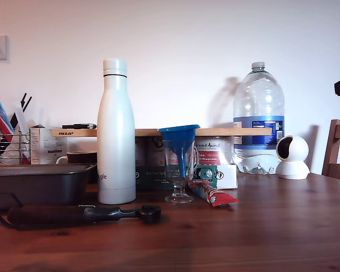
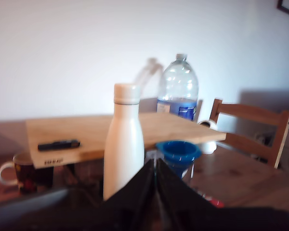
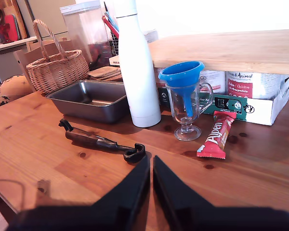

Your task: Touch the lid of the water bottle in front of you

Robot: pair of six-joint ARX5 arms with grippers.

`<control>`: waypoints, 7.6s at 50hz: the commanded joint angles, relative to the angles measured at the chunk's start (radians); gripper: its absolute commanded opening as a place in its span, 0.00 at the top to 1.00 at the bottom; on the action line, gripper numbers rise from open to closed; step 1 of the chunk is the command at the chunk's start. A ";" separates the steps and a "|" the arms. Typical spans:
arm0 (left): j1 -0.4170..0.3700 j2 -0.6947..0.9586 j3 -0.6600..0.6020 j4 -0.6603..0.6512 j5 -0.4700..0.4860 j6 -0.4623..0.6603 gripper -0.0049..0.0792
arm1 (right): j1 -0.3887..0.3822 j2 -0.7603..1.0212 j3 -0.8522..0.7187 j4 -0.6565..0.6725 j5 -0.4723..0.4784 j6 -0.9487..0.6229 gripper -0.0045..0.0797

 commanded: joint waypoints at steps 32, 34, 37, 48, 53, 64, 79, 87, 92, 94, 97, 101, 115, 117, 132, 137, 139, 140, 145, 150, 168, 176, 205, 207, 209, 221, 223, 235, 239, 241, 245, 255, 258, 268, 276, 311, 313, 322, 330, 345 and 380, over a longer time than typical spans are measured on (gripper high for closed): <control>-0.046 0.573 0.333 0.056 0.001 0.089 0.96 | 0.003 -0.006 -0.007 0.004 -0.001 0.002 0.96; -0.047 0.594 0.345 0.064 0.001 0.089 0.96 | 0.003 -0.006 -0.007 0.004 -0.001 0.002 0.96; -0.047 0.619 0.363 0.074 0.001 0.093 0.96 | 0.003 -0.006 -0.007 0.004 -0.001 0.001 0.96; -0.047 0.702 0.433 0.077 0.001 0.114 0.96 | 0.003 -0.006 -0.007 0.004 -0.001 0.001 0.96; -0.047 0.742 0.462 0.078 0.001 0.114 0.96 | 0.003 -0.006 -0.007 0.004 0.000 0.001 0.96; -0.051 0.835 0.524 0.092 0.016 0.115 0.96 | 0.003 -0.006 -0.007 0.004 0.000 0.001 0.96; -0.060 0.959 0.715 -0.055 0.015 0.163 0.96 | 0.003 -0.006 -0.007 0.004 0.000 0.001 0.96; -0.060 1.022 0.854 -0.213 0.012 0.195 0.96 | 0.003 -0.006 -0.007 0.004 0.000 0.001 0.96; -0.060 1.060 0.935 -0.306 0.012 0.206 0.96 | 0.003 -0.006 -0.007 0.003 0.000 0.001 0.96; -0.060 1.075 0.962 -0.337 0.011 0.218 0.96 | 0.003 -0.006 -0.007 0.004 0.000 0.001 0.96; -0.060 1.100 1.001 -0.376 0.011 0.220 0.96 | 0.003 -0.006 -0.007 0.004 0.000 0.001 0.96; -0.060 1.132 1.047 -0.423 0.012 0.222 0.96 | 0.003 -0.006 -0.007 0.004 0.000 0.001 0.96; -0.059 1.216 1.197 -0.557 0.002 0.258 0.96 | 0.003 -0.006 -0.007 0.003 0.000 0.001 0.96; -0.059 1.225 1.221 -0.577 -0.007 0.267 0.96 | 0.003 -0.006 -0.007 0.003 0.000 0.001 0.96; -0.059 1.302 1.376 -0.710 -0.025 0.282 0.96 | 0.003 -0.006 -0.007 0.004 0.001 0.001 0.96; -0.059 1.347 1.441 -0.769 -0.025 0.298 0.96 | 0.003 -0.006 -0.007 0.004 0.001 0.001 0.96; -0.059 1.363 1.472 -0.803 -0.025 0.300 0.96 | 0.003 -0.006 -0.007 0.004 0.000 0.001 0.96; -0.059 1.373 1.485 -0.819 -0.025 0.301 0.96 | 0.003 -0.006 -0.007 0.004 0.000 0.001 0.96; -0.059 1.415 1.565 -0.887 -0.025 0.303 0.96 | 0.003 -0.006 -0.007 0.004 0.000 0.001 0.96; -0.059 1.452 1.633 -0.953 -0.025 0.310 0.96 | 0.003 -0.006 -0.007 0.003 0.000 0.001 0.96; -0.059 1.525 1.724 -1.049 -0.023 0.318 0.96 | 0.003 -0.006 -0.007 0.003 0.000 0.001 0.96; -0.059 1.536 1.724 -1.052 -0.023 0.324 0.96 | 0.003 -0.006 -0.007 0.003 0.000 0.001 0.96; -0.059 1.542 1.724 -1.107 -0.026 0.325 0.96 | 0.003 -0.006 -0.007 0.003 0.000 0.001 0.96; -0.059 1.542 1.724 -1.107 -0.026 0.325 0.96 | 0.003 -0.006 -0.007 0.003 0.000 0.001 0.96; -0.059 1.542 1.724 -1.107 -0.026 0.325 0.96 | 0.003 -0.006 -0.007 0.003 0.000 0.001 0.96; -0.059 1.542 1.724 -1.107 -0.026 0.325 0.96 | 0.003 -0.006 -0.007 0.003 0.000 0.001 0.96; -0.059 1.542 1.724 -1.107 -0.026 0.325 0.96 | 0.003 -0.006 -0.007 0.003 0.000 0.001 0.96; -0.059 1.542 1.724 -1.098 -0.026 0.328 0.96 | 0.003 -0.006 -0.007 0.003 0.000 0.001 0.96; -0.058 1.542 1.725 -1.072 -0.026 0.328 0.96 | 0.003 -0.006 -0.007 0.003 0.000 0.001 0.96; -0.057 1.542 1.730 -1.064 -0.026 0.328 0.96 | 0.003 -0.006 -0.007 0.003 0.000 0.001 0.96; -0.057 1.539 1.745 -1.061 -0.025 0.327 0.96 | 0.003 -0.006 -0.007 0.003 0.000 0.001 0.96; -0.057 1.491 1.748 -1.036 -0.021 0.336 0.96 | 0.003 -0.006 -0.007 -0.004 0.001 0.001 0.96; -0.057 1.470 1.748 -1.030 -0.021 0.335 0.96 | 0.003 -0.006 -0.007 -0.007 0.001 0.001 0.96; -0.048 1.405 1.748 -1.041 -0.006 0.335 0.96 | 0.002 -0.006 -0.007 -0.007 0.001 0.000 0.96; -0.045 1.368 1.748 -1.038 0.023 0.335 0.96 | 0.002 -0.006 -0.007 -0.007 0.021 0.000 0.96; -0.043 0.981 1.054 -0.507 0.000 0.313 0.96 | 0.000 -0.006 -0.007 0.116 0.028 -0.086 0.96; -0.043 0.956 1.009 -0.472 -0.017 0.304 0.96 | 0.000 -0.006 -0.007 0.114 0.028 -0.086 0.96; -0.041 0.867 0.828 -0.348 -0.040 0.279 0.96 | 0.000 -0.006 -0.007 0.093 0.028 -0.086 0.96; -0.010 0.815 0.698 -0.266 -0.040 0.250 0.96 | 0.000 -0.006 -0.007 0.068 0.028 -0.086 0.96; 0.039 0.719 0.512 -0.102 -0.036 0.229 0.96 | 0.001 -0.006 -0.007 -0.080 0.027 -0.086 0.96; 0.179 0.478 0.176 0.010 0.072 0.117 0.96 | 0.001 -0.006 -0.007 -0.101 0.027 -0.086 0.96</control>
